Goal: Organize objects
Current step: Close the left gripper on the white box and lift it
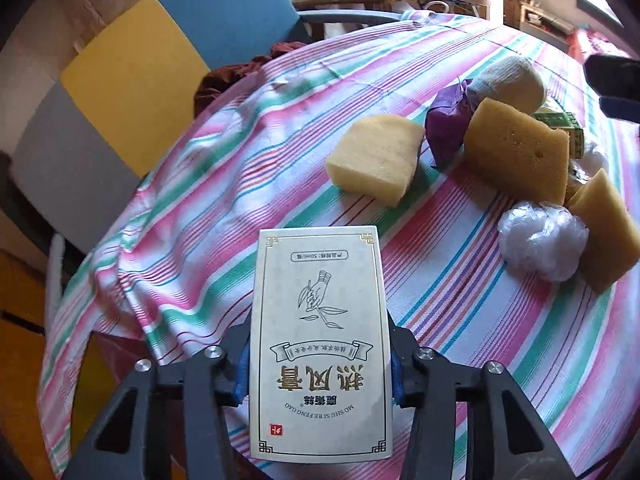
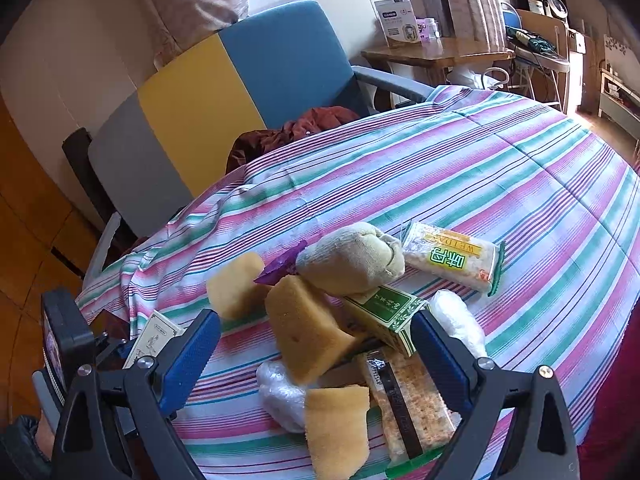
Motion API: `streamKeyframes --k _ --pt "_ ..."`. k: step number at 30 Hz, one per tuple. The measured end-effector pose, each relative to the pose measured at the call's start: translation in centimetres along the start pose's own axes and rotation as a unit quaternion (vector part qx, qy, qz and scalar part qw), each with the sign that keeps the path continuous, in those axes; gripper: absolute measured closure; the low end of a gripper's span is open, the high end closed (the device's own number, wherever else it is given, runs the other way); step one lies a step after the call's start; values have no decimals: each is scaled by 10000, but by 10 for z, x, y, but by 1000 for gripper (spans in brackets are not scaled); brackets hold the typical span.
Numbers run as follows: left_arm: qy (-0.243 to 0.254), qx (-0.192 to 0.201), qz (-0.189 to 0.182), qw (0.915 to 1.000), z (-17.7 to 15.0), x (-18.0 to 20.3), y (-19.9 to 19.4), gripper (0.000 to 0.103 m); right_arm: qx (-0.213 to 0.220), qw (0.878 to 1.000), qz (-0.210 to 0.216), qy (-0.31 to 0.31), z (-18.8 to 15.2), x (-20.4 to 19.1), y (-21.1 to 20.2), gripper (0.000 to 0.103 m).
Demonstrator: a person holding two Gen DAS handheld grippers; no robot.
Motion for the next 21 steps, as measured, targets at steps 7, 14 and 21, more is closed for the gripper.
streamKeyframes --k 7,14,21 --pt "-605 331 216 9974 -4 10 -35 52 -79 9999 -102 -33 -1 3 4 5" --pt "-957 592 358 9930 -15 15 -75 52 -150 9995 -203 -163 -4 2 9 5" --pt "-1245 739 440 9885 -31 17 -101 52 -221 9994 -213 -177 -7 2 11 5"
Point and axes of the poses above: each gripper's, at about its wrist camera, not at the fingertips, and y roughly the way its jaws point, x to its right, z to its top, the point moved 8 cm from there along y, roughly the way its jaws point, and after that the axes turned 12 degrees about y, right-handed, at the moved point
